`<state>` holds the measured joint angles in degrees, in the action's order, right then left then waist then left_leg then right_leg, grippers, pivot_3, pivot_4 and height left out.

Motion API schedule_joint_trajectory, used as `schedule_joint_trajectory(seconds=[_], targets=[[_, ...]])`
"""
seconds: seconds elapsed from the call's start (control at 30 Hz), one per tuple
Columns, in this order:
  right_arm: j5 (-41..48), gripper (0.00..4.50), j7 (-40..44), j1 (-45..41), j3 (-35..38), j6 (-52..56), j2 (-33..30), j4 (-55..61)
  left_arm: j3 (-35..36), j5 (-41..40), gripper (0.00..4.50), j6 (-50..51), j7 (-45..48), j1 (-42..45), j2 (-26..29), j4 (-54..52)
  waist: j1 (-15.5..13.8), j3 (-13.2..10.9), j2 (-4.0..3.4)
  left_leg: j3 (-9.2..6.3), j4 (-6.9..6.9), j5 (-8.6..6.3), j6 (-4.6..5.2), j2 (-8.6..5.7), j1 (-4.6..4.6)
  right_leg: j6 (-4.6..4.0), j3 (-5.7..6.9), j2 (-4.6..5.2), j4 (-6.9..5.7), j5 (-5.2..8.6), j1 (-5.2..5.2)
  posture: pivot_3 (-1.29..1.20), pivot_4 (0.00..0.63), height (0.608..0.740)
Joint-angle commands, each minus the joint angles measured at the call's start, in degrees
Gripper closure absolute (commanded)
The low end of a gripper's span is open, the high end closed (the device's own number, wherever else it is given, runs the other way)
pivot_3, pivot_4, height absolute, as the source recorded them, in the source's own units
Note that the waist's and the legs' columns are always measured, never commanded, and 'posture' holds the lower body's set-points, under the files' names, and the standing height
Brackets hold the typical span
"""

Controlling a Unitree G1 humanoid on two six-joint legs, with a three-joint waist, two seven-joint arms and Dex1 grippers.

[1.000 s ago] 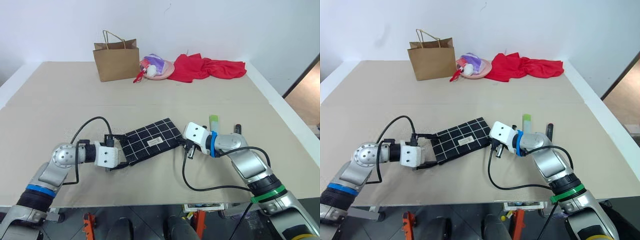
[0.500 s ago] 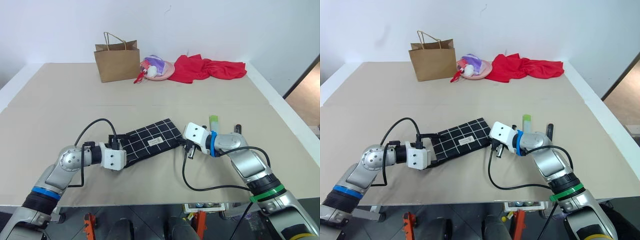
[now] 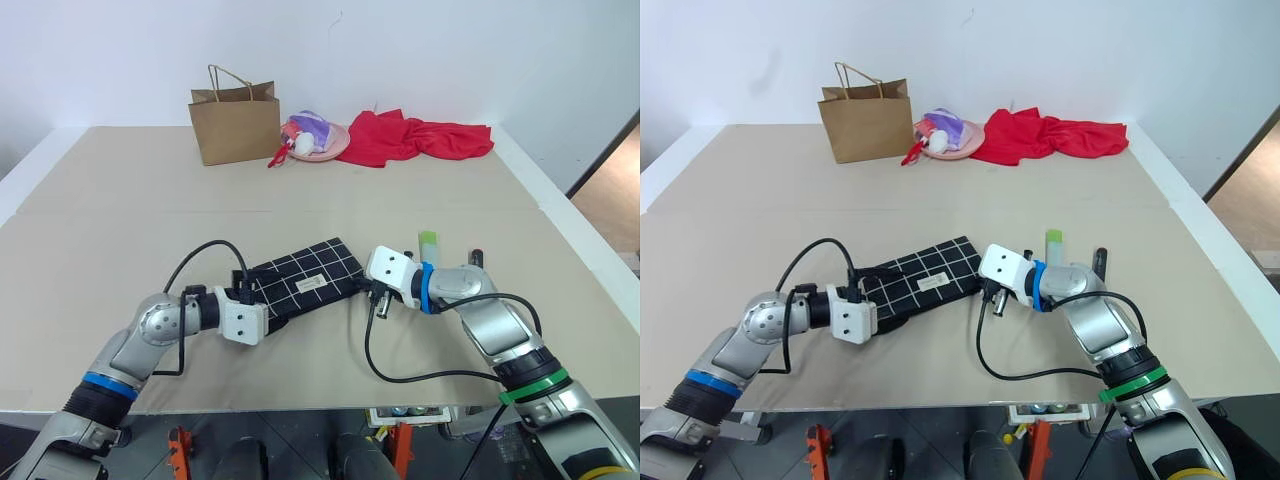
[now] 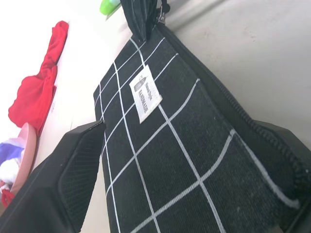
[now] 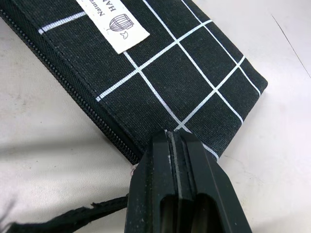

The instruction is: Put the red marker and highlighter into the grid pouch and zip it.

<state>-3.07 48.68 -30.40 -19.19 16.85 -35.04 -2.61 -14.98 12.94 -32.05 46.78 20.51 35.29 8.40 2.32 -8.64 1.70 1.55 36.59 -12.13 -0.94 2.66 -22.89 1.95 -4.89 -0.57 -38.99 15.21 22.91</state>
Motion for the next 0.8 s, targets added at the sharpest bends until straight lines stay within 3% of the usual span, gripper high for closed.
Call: schedule_joint_trajectory(seconds=[0.03, 0.1, 0.17, 0.2, 0.23, 0.3, 0.43, 0.73, 0.8], targets=[[-0.91, 4.44, 1.11, 1.13, -0.27, 0.95, -0.23, -1.19, -3.48, 0.98, 0.0, 1.01, 2.14, 0.2, -0.31, 0.53, 0.0, 0.0, 0.0, 0.0, 0.0, 0.0, 0.0, 0.0, 0.0, 0.0, -0.01, 0.0, 0.0, 0.0, 0.0, 0.0, 0.15, 0.74], [-0.87, 4.5, 1.07, 1.3, -0.15, 1.02, -0.29, -1.02, -3.57, 0.85, 0.53, 1.11, 2.24, 0.39, -0.21, 0.57, 0.0, 0.0, 0.0, 0.0, 0.0, 0.0, 0.0, 0.0, 0.0, 0.0, -0.01, 0.0, 0.0, 0.0, 0.0, 0.0, 0.15, 0.74], [-0.81, 4.5, 1.04, 1.53, -0.03, 1.18, -0.37, -0.75, -3.65, 0.62, 1.34, 1.15, 2.55, 0.62, -0.08, 0.58, 0.0, 0.0, 0.0, -0.01, -0.02, 0.0, 0.0, 0.0, 0.0, 0.0, 0.0, -0.01, 0.0, 0.01, 0.01, 0.0, 0.15, 0.74], [-0.79, 4.5, 1.01, 1.6, 0.03, 1.27, -0.37, -0.69, -3.71, 0.48, 1.47, 1.2, 2.69, 0.73, -0.04, 0.58, 0.0, 0.0, 0.0, -0.01, -0.02, 0.0, 0.0, 0.0, 0.0, -0.01, 0.0, 0.0, 0.0, 0.01, 0.01, 0.0, 0.15, 0.74], [-0.78, 4.5, 0.98, 1.64, 0.07, 1.33, -0.37, -0.66, -3.79, 0.32, 2.15, 1.23, 2.83, 0.82, -0.02, 0.6, 0.0, -0.01, 0.0, 0.0, -0.02, 0.0, 0.0, 0.0, 0.0, -0.01, 0.0, -0.01, 0.0, 0.01, 0.01, 0.0, 0.15, 0.74], [-0.78, 4.5, 0.94, 1.79, 0.16, 1.53, -0.37, -0.4, -3.99, -0.09, 2.63, 1.38, 3.12, 0.87, 0.14, 0.44, 0.0, -0.01, 0.0, -0.01, -0.02, 0.0, 0.0, 0.0, -0.02, -0.01, 0.0, 0.0, 0.01, 0.02, 0.02, 0.0, 0.15, 0.74], [-0.73, 4.5, 1.02, 1.95, 0.35, 1.71, -0.35, -0.3, -4.07, -0.69, 4.34, 2.27, 3.81, 0.98, 0.18, -0.17, 0.0, -0.02, 0.01, -0.02, -0.02, 0.0, 0.0, 0.0, -0.05, -0.01, 0.01, 0.0, 0.01, 0.02, 0.05, 0.0, 0.15, 0.74], [0.59, 4.5, 1.06, 1.65, 1.72, 2.54, 0.37, -0.93, -2.7, -1.28, 4.43, 5.48, 2.7, -0.26, -0.02, -1.83, 0.01, -0.02, 0.0, -0.01, -0.07, 0.0, 0.0, 0.0, -0.05, -0.03, 0.0, -0.01, 0.01, 0.07, 0.07, 0.0, 0.15, 0.74], [4.74, 3.85, 0.78, 0.59, 5.1, 5.58, 2.58, -0.93, -2.25, -2.09, 4.5, 6.13, 2.37, -0.67, -0.19, -1.98, 0.1, -0.02, 0.01, -0.01, -0.08, -0.01, 0.0, 0.01, -0.05, -0.03, 0.0, -0.01, 0.02, 0.07, 0.07, 0.0, 0.15, 0.74]])
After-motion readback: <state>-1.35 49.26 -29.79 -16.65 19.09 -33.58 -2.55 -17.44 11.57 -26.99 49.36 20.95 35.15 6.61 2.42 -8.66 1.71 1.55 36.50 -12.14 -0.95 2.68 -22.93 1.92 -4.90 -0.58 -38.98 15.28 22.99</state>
